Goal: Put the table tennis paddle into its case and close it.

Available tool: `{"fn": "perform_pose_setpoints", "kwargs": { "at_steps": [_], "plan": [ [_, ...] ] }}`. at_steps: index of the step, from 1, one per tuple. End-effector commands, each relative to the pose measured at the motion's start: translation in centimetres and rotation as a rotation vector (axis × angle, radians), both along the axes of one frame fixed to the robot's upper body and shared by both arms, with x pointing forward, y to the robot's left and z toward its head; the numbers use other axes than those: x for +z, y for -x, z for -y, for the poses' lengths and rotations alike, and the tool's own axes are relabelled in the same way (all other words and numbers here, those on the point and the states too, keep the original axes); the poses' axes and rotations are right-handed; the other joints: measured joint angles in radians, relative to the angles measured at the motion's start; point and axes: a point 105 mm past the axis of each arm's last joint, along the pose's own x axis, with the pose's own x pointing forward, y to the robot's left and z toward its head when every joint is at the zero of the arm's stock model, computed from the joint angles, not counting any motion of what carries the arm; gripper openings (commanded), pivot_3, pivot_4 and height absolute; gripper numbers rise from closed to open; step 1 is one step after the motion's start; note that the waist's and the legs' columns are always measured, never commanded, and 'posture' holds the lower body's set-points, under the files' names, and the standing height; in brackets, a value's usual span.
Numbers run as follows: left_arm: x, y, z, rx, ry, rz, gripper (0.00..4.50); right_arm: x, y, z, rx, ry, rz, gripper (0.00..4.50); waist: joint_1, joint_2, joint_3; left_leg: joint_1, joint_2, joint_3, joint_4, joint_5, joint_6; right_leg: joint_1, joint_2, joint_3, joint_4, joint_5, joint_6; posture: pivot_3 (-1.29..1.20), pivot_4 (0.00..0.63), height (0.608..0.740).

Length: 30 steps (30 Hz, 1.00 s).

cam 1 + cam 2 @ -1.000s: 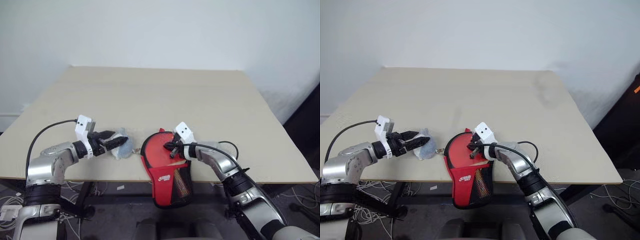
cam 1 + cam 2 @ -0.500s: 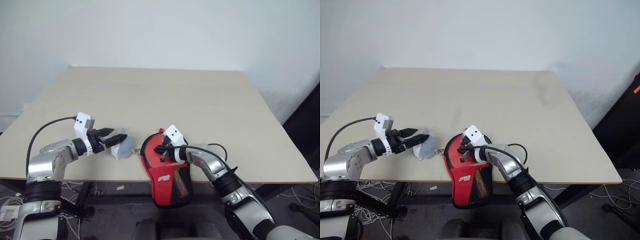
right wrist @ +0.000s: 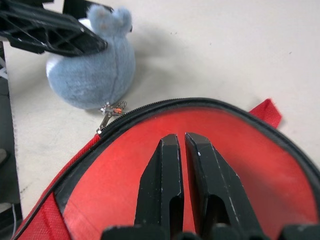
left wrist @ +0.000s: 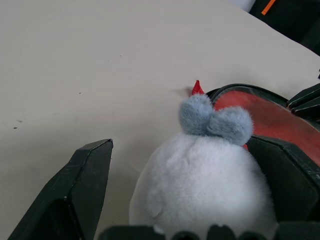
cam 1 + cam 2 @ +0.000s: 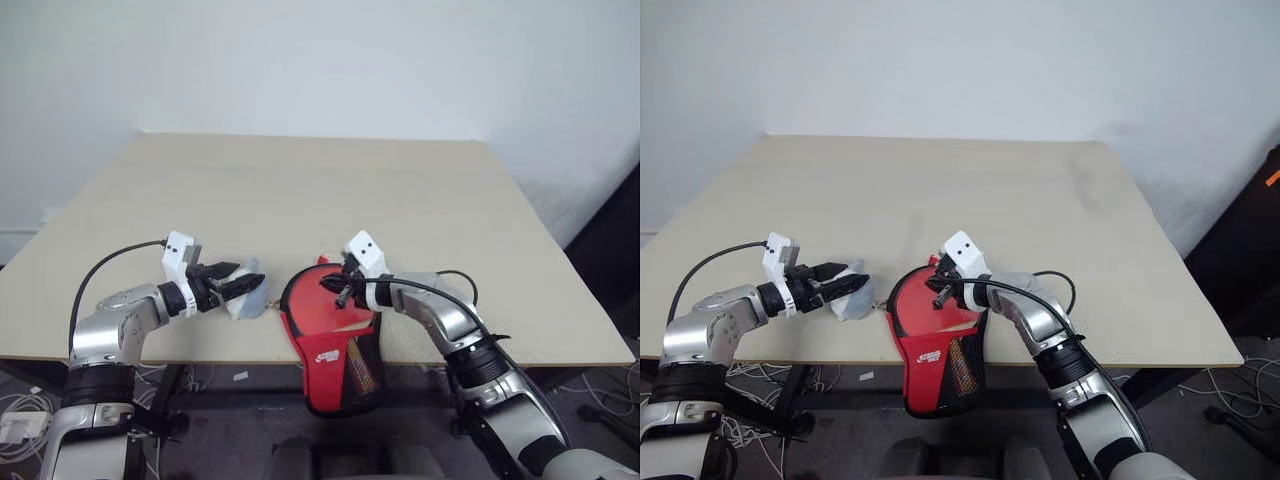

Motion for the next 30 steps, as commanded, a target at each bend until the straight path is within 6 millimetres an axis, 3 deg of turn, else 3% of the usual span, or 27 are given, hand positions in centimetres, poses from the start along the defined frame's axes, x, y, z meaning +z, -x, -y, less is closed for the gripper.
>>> {"fn": "perform_pose_setpoints", "kwargs": {
  "at_steps": [1,10,21,30],
  "plan": [
    [-0.3,0.0,-0.1,0.005,-0.007,-0.006,4.5,0.0,0.0,0.9,-0.01,-0.006,-0.004,0.27,0.0,0.0,0.0,0.0,0.0,0.0,0.0,0.0,0.0,0.0,0.0,0.0,0.0,0.0,0.0,0.0,0.0,0.74],
    [-1.5,0.9,-0.1,-0.001,0.002,-0.061,4.5,-2.3,0.7,1.1,-0.003,0.016,-0.078,0.27,-0.001,0.0,0.0,0.0,0.0,0.0,0.0,0.0,0.0,0.0,0.0,0.0,0.0,0.0,0.001,0.0,0.0,0.74],
    [-3.4,2.0,0.9,-0.016,0.021,-0.122,4.5,-2.9,0.6,0.9,-0.009,0.025,-0.088,0.27,-0.001,0.0,0.0,0.001,0.0,0.0,0.0,0.0,0.0,0.0,0.0,0.0,0.0,0.0,0.0,0.0,0.0,0.74],
    [-3.7,1.4,0.8,0.015,0.027,-0.114,4.5,-3.3,0.9,0.6,0.009,0.038,-0.093,0.27,0.0,0.0,0.0,0.001,0.001,0.001,0.0,0.0,0.0,0.001,0.0,0.0,0.0,0.0,0.0,0.0,0.0,0.74]
  ]
}}
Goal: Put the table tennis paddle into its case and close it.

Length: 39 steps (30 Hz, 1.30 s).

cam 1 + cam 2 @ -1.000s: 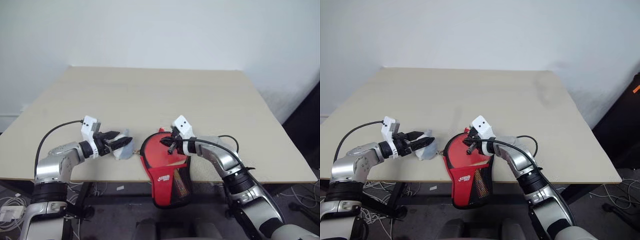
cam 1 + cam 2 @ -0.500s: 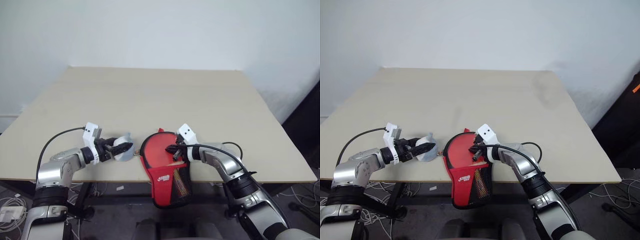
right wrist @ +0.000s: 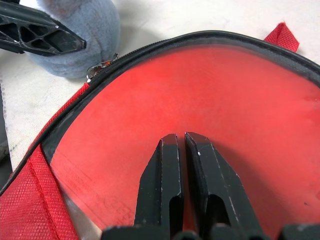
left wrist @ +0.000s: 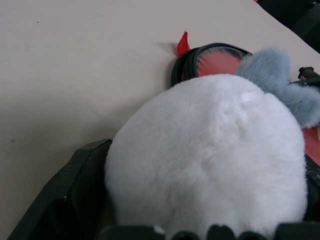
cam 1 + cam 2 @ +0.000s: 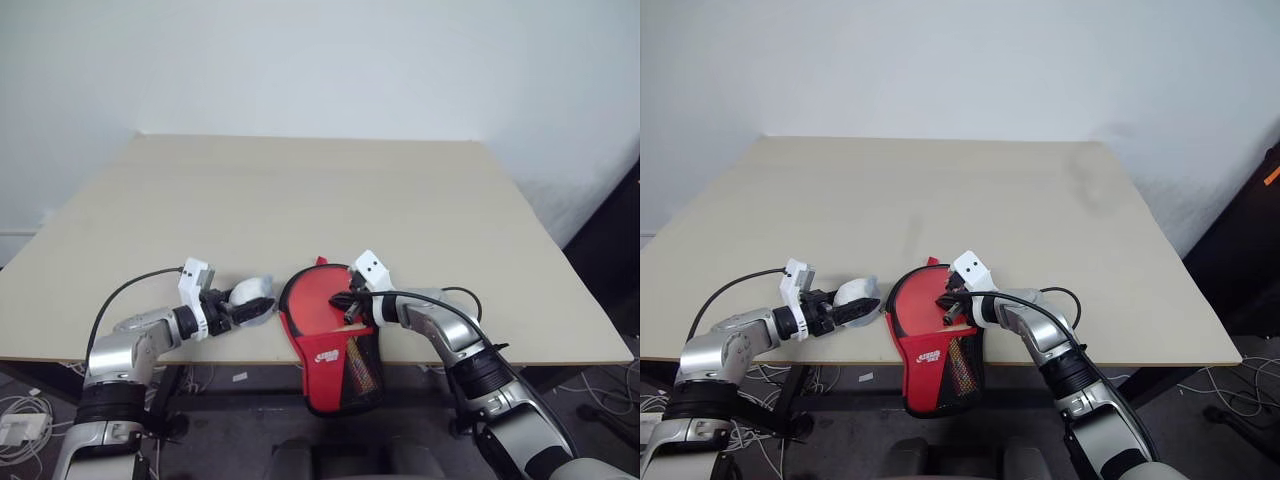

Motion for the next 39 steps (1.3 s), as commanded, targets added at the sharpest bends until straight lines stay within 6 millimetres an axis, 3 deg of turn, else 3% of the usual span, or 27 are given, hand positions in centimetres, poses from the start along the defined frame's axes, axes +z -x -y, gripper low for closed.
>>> {"fn": "perform_pose_setpoints", "kwargs": {
  "at_steps": [1,16,23,33,36,39],
  "plan": [
    [-0.1,-0.6,-0.4,0.034,-0.022,0.012,4.5,0.4,0.0,-0.4,0.026,0.001,0.028,0.27,0.0,0.0,0.0,0.0,0.0,0.0,0.0,0.0,0.0,0.0,0.0,0.0,0.0,0.0,0.0,0.0,0.0,0.74],
    [0.2,-1.6,-0.8,0.092,-0.005,0.047,4.5,0.2,-0.5,-3.1,0.053,-0.031,0.049,0.27,-0.004,0.0,0.0,0.01,0.001,0.003,-0.004,0.0,0.0,0.004,0.0,0.002,0.0,-0.002,0.003,0.0,0.0,0.74],
    [0.2,-1.8,-1.0,0.103,0.008,0.051,4.5,-0.5,-0.7,-3.2,0.036,-0.036,0.033,0.27,-0.008,0.0,0.0,0.011,0.001,0.003,-0.005,0.0,-0.001,0.004,0.0,0.002,0.0,-0.002,0.002,0.0,0.0,0.74],
    [0.7,-2.2,-0.9,0.092,0.038,0.047,1.43,-0.8,-0.8,-3.0,0.023,-0.03,0.027,0.25,-0.009,0.0,0.0,0.011,0.001,0.003,-0.005,0.0,-0.001,0.004,0.0,0.002,0.0,-0.002,0.002,0.0,0.0,0.74],
    [0.8,-2.3,-0.7,0.085,0.04,0.044,0.85,-0.8,-0.9,-2.9,0.017,-0.03,0.026,0.25,-0.009,0.0,0.0,0.011,0.001,0.003,-0.005,0.0,-0.001,0.004,0.0,0.002,0.0,-0.002,0.003,0.0,0.0,0.74],
    [0.9,-2.5,-0.6,0.081,0.04,0.047,0.58,-0.8,-0.9,-2.9,0.015,-0.029,0.026,0.25,-0.009,0.0,0.0,0.011,0.001,0.003,-0.005,0.0,-0.001,0.004,0.0,0.002,0.0,-0.002,0.003,0.0,0.0,0.74]
  ]
}}
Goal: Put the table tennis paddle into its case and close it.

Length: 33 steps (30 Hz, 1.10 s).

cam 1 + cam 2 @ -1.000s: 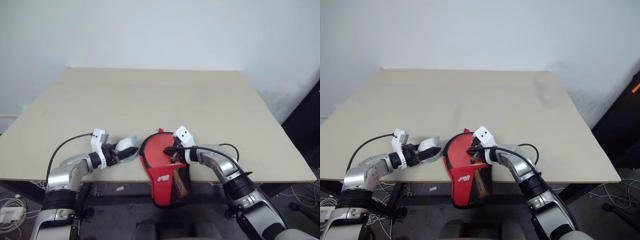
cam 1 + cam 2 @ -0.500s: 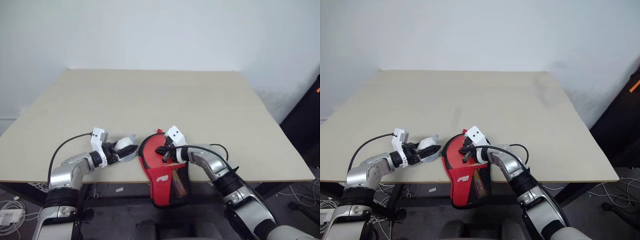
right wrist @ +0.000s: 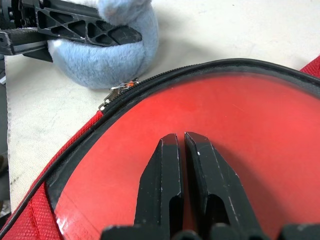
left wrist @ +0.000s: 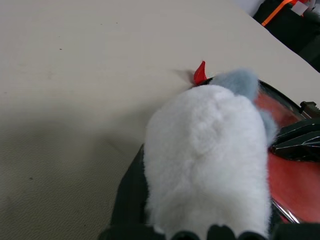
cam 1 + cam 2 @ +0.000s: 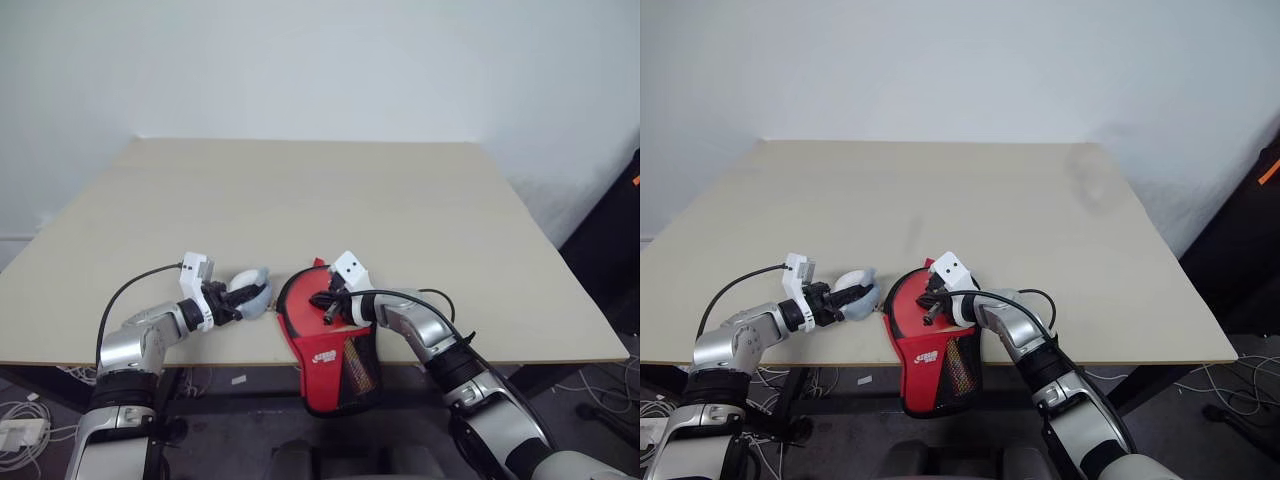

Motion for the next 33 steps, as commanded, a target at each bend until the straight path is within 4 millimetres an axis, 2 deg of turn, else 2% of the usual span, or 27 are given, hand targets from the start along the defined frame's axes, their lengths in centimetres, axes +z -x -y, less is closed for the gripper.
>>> {"fn": "perform_pose_setpoints", "kwargs": {
  "at_steps": [1,16,33],
  "plan": [
    [1.0,-0.7,-0.2,0.005,-0.013,0.033,0.55,-0.2,-0.4,0.4,-0.022,0.021,0.0,0.25,0.0,0.0,0.0,0.0,0.0,0.0,0.0,0.0,0.0,0.0,0.0,0.0,0.0,0.0,0.0,0.0,0.0,0.74],
    [4.3,-5.7,0.8,0.026,-0.145,0.171,0.48,-0.5,-0.5,0.6,-0.019,0.039,-0.005,0.25,0.0,-0.001,0.0,-0.001,0.0,0.0,0.0,0.001,0.0,0.0,0.001,0.0,0.0,0.0,0.0,0.0,0.0,0.74],
    [4.4,-9.0,3.0,0.081,-0.176,0.191,0.48,-0.6,-0.2,0.4,0.002,0.041,-0.009,0.25,0.001,-0.001,0.0,-0.003,0.0,0.0,0.0,0.001,0.001,0.0,0.001,0.0,0.0,0.0,0.001,0.0,0.0,0.74]
  ]
}}
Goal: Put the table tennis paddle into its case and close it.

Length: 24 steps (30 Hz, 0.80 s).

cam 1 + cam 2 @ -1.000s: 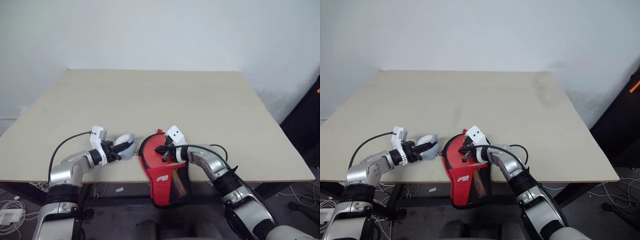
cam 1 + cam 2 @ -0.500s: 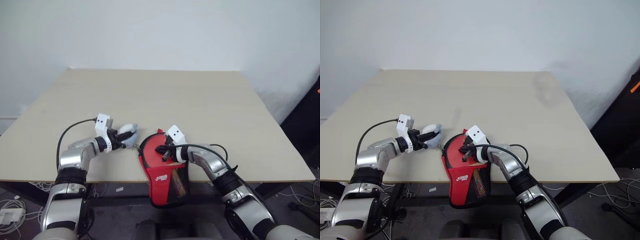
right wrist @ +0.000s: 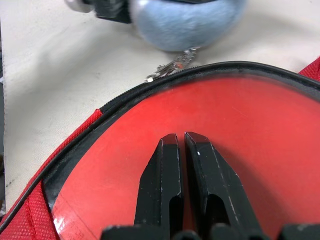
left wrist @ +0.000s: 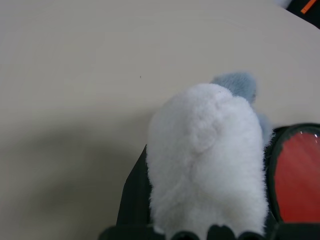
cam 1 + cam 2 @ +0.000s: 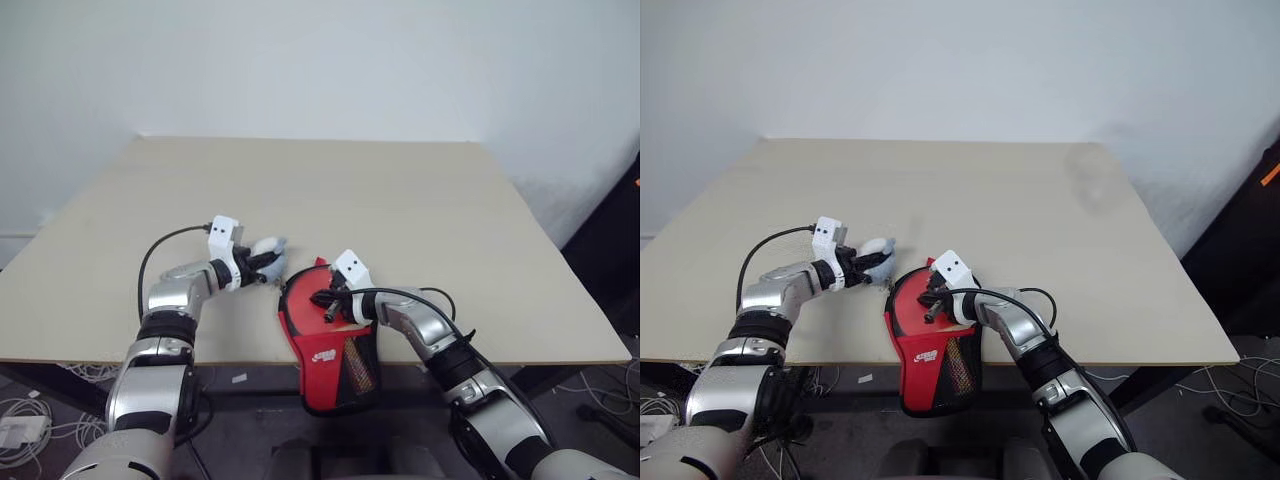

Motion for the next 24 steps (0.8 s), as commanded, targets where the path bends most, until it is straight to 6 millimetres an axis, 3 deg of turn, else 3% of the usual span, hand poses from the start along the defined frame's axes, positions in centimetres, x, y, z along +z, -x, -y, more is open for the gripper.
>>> {"fn": "perform_pose_setpoints", "kwargs": {
  "at_steps": [1,7,24],
  "plan": [
    [2.7,-1.7,0.1,0.036,-0.018,0.1,0.48,-0.6,0.0,0.3,0.002,0.036,-0.011,0.25,0.0,0.0,0.0,0.0,0.0,0.0,0.0,0.0,0.0,0.0,0.0,0.0,0.0,0.0,0.0,0.0,0.0,0.74],
    [3.5,-3.0,0.8,0.069,-0.023,0.13,0.48,-0.6,0.1,0.1,0.008,0.035,-0.013,0.25,0.0,0.0,0.0,-0.001,0.0,0.0,0.0,0.0,0.0,0.0,0.0,0.0,0.0,0.0,0.0,0.0,0.0,0.74],
    [5.6,-5.0,6.8,0.038,-0.034,0.195,0.48,-0.7,0.4,-0.1,0.017,0.037,-0.018,0.25,0.001,-0.001,0.0,-0.002,0.0,0.0,0.0,0.0,0.0,0.0,0.0,0.0,0.0,0.0,0.001,0.0,0.0,0.74]
  ]
}}
